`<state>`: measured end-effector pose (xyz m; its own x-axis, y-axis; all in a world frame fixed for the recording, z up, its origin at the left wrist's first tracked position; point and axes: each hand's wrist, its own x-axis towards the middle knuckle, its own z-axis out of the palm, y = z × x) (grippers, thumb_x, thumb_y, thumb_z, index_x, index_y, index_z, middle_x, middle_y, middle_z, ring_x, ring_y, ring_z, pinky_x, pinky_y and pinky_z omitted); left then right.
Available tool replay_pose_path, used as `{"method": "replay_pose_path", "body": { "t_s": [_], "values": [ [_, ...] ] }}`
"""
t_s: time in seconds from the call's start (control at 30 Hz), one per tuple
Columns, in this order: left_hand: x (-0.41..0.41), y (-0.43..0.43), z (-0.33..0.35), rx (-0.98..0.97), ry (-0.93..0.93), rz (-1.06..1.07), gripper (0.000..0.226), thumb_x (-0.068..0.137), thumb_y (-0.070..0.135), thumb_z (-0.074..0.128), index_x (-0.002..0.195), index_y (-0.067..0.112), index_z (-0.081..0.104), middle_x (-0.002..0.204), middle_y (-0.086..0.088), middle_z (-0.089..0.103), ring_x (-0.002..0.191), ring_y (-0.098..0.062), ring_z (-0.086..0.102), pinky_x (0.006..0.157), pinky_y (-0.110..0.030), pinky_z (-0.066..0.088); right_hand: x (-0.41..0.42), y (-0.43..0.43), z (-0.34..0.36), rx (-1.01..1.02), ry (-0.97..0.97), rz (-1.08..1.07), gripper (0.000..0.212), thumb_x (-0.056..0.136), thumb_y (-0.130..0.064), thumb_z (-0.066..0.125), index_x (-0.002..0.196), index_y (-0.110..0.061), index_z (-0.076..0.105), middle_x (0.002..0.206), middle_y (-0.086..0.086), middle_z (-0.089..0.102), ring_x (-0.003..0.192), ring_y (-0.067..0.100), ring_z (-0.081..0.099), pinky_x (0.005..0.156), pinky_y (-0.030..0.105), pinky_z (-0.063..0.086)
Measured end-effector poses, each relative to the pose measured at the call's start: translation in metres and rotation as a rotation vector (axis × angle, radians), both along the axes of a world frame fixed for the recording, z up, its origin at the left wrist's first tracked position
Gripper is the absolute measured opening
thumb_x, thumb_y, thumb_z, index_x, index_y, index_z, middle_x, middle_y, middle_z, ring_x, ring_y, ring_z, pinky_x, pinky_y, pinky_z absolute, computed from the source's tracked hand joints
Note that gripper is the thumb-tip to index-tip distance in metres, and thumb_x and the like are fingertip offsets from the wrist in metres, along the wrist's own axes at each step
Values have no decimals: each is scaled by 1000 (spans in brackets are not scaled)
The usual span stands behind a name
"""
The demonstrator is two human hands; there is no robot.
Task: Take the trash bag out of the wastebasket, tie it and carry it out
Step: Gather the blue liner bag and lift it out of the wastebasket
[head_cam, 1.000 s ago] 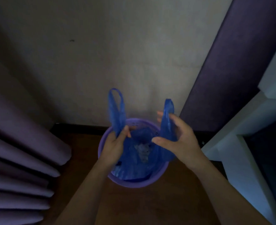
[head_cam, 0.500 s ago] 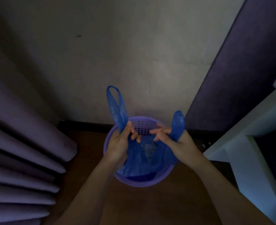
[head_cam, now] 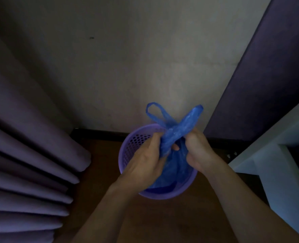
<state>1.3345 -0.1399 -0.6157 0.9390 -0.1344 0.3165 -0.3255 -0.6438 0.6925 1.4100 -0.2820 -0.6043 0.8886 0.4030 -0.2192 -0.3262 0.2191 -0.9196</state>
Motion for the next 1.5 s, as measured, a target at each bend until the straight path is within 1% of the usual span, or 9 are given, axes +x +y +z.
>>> {"method": "replay_pose_path", "body": {
  "t_s": [0.2,0.53,0.6,0.7,0.77,0.9,1.03,1.33,1.5],
  "values": [
    [0,-13,-8,408,-64,37,82,84,-1,60,155,13,22,127,-14,60,111,-31,58,90,-49,52,-12,-13,-8,-124,-49,36,14,96,-6,57,96,-13,68,77,-4,78,77,15,74,66,23,59],
    [7,-8,-10,488,-42,279,23,68,-3,78,87,-1,67,83,-18,62,76,-38,60,62,-46,49,-10,-45,10,-512,-276,275,60,76,-20,86,130,-23,60,125,-6,67,118,9,63,90,21,55],
    [7,-7,-10,515,-31,285,25,68,2,80,90,0,67,89,-18,59,80,-37,57,64,-46,49,-13,-59,21,-670,-543,161,97,73,-36,87,151,-37,29,148,-11,38,137,4,39,102,18,43],
    [6,-10,-11,611,-8,271,34,71,16,81,102,8,71,112,-17,62,102,-39,59,83,-53,50,-20,-66,30,-1117,-1265,101,107,71,-65,69,157,-41,9,161,2,19,152,25,15,120,49,21],
    [9,-12,-14,618,-5,201,39,74,20,77,111,11,70,119,-13,65,113,-36,60,99,-57,43,-21,-60,29,-1296,-1486,199,101,75,-72,60,158,-28,23,153,10,40,150,33,25,121,60,11],
    [13,-16,-24,534,52,32,45,85,18,62,130,12,58,124,-7,67,121,-24,57,118,-51,24,-22,-45,19,-1478,-1292,510,82,87,-70,43,152,-21,34,129,1,66,124,24,59,122,54,13],
    [11,-14,-25,414,45,-35,32,88,9,59,119,5,61,110,-12,67,99,-27,60,89,-43,49,-25,-34,14,-1368,-1192,465,56,98,-57,40,143,-23,40,125,0,63,105,23,64,84,41,52],
    [12,-5,-11,370,83,55,25,82,31,48,97,12,57,94,-5,53,85,-22,51,72,-44,48,-22,-39,26,-1304,-1244,255,37,98,-44,53,87,-11,66,92,0,32,60,33,55,53,36,34],
    [13,1,-4,456,96,68,27,81,32,55,97,11,62,90,-7,53,85,-29,54,73,-48,45,-23,-43,31,-1253,-1289,225,30,100,-33,58,84,-8,65,85,9,64,65,37,64,50,38,41]
  ]
}}
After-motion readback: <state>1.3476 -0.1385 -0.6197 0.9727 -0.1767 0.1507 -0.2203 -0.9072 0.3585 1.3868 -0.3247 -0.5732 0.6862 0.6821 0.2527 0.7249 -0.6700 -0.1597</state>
